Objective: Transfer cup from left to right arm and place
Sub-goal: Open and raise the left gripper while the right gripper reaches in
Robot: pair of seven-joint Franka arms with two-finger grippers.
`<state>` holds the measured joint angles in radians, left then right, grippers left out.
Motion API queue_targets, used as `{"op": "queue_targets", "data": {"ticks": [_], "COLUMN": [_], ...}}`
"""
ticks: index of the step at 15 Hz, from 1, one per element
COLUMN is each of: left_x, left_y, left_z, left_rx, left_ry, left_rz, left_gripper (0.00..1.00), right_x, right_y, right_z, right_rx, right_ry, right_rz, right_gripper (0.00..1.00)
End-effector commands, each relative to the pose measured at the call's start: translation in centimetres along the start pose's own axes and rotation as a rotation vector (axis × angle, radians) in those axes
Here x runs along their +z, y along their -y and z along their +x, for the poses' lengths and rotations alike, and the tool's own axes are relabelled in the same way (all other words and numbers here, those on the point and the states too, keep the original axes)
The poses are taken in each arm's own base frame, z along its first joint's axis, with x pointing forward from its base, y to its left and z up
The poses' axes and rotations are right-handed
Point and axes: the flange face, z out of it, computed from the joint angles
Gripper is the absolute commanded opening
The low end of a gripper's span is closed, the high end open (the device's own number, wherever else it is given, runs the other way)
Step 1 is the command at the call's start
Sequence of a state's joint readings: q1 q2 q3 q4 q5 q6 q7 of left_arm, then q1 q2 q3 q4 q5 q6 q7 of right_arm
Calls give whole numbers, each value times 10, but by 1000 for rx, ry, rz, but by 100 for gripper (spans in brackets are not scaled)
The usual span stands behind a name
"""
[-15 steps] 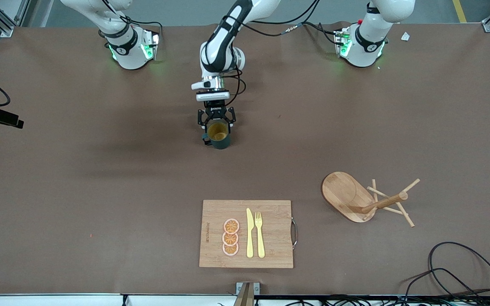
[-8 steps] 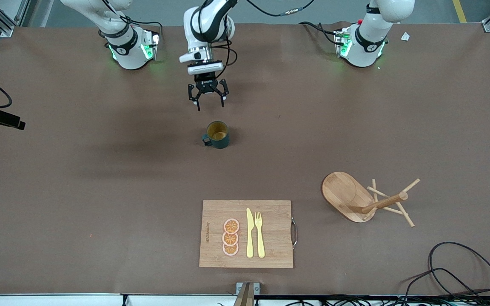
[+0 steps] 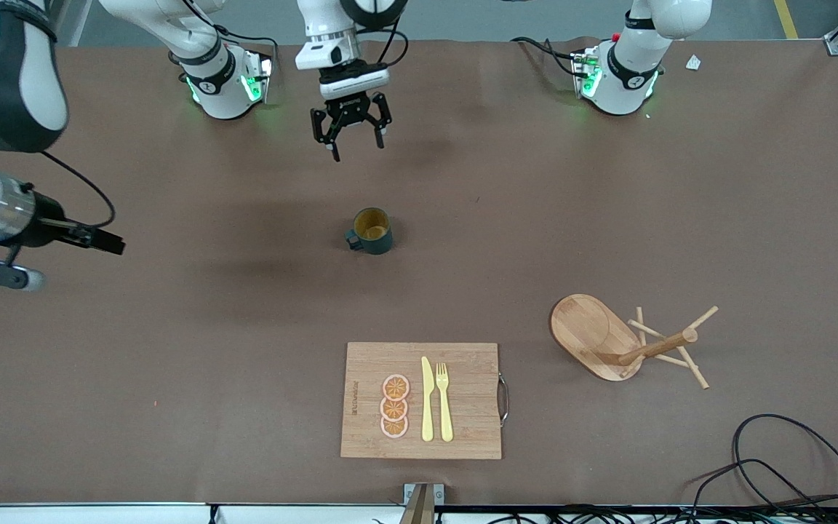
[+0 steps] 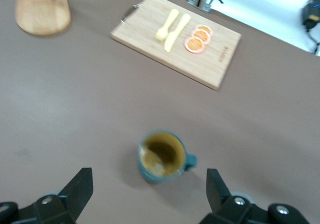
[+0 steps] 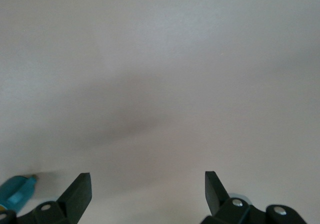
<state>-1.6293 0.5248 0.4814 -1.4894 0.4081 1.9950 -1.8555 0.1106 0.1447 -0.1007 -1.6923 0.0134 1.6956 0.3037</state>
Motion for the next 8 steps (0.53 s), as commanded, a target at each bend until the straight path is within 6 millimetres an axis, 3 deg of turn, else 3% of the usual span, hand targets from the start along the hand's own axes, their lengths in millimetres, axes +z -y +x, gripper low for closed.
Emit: {"op": "queue_targets", "data": {"ticks": [1,5,8], "left_x": [-20,-32,-21], "left_y": [23,61,107], "left_z": [71,199,299], "left_rx": [90,171,249], "left_ry": [101,228,355], "left_rz": [78,122,138], "left_gripper": [100,100,100], "right_x": [25,62,81], "right_y": [26,67,100], "right_z": [-10,-26,-46], "right_rx": [63,135,216], "right_ry": [-4,-16,-11], "right_rz": [16,11,-2], "right_gripper": [100,100,100]}}
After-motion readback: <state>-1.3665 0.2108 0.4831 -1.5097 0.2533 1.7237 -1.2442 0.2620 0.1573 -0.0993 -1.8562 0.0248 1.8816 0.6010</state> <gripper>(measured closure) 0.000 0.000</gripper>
